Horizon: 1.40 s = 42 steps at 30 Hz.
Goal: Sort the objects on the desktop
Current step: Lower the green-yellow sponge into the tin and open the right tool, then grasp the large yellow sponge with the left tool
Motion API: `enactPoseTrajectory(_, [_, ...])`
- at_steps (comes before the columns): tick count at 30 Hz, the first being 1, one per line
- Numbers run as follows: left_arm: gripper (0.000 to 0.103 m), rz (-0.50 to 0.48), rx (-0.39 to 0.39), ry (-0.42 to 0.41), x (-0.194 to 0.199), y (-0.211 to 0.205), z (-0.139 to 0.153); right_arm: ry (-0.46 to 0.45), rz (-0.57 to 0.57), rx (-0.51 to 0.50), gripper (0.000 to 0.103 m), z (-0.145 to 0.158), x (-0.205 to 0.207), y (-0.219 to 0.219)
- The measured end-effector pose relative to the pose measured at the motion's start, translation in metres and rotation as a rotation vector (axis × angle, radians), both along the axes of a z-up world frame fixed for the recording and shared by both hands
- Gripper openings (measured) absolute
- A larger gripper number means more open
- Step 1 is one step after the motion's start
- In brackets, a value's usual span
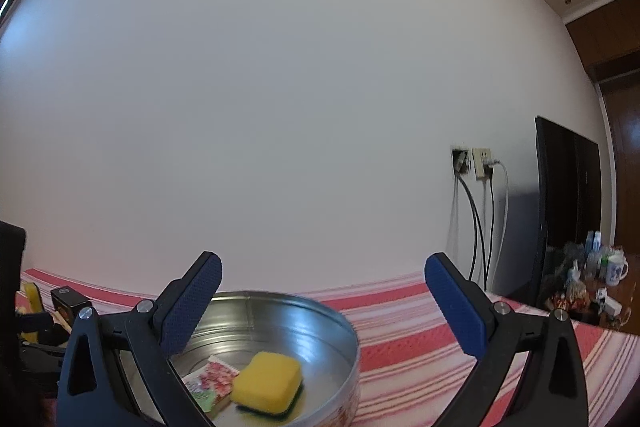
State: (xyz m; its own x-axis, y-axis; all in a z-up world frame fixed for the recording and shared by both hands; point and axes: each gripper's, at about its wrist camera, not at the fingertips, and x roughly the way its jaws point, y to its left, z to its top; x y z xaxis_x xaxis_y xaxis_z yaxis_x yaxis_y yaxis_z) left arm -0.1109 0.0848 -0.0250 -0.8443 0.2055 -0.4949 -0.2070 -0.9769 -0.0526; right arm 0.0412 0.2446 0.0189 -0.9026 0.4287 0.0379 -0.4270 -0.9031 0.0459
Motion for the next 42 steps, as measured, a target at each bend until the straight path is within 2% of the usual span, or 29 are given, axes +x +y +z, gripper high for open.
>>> enactPoseTrajectory(6, [0.102,0.055,0.035,-0.052,-0.004,-0.04,-0.007,-0.046,0.109,-0.112,0.103,-0.004,-0.007,-0.017])
enactPoseTrajectory(14, [0.102,0.189,0.063,-0.092,-0.012,-0.108,-0.016,-0.107,0.219,-0.092,0.103,-0.006,-0.018,-0.061])
enactPoseTrajectory(20, [0.102,0.228,0.099,-0.134,-0.024,-0.142,-0.021,-0.14,0.301,-0.138,0.103,-0.01,-0.026,-0.08])
enactPoseTrajectory(24, [0.102,0.217,0.099,-0.157,-0.031,-0.148,-0.024,-0.157,0.341,-0.142,0.103,-0.012,-0.031,-0.091])
enactPoseTrajectory(31, [0.102,0.204,0.121,-0.16,-0.031,-0.165,-0.023,-0.184,0.371,-0.078,0.103,-0.016,-0.034,-0.11])
enactPoseTrajectory(37, [0.102,0.201,0.144,-0.156,-0.025,-0.179,-0.023,-0.199,0.385,-0.103,0.103,-0.017,-0.037,-0.107])
enactPoseTrajectory(42, [0.102,0.174,0.127,-0.182,-0.025,-0.174,-0.027,-0.185,0.387,-0.094,0.103,-0.017,-0.032,-0.11])
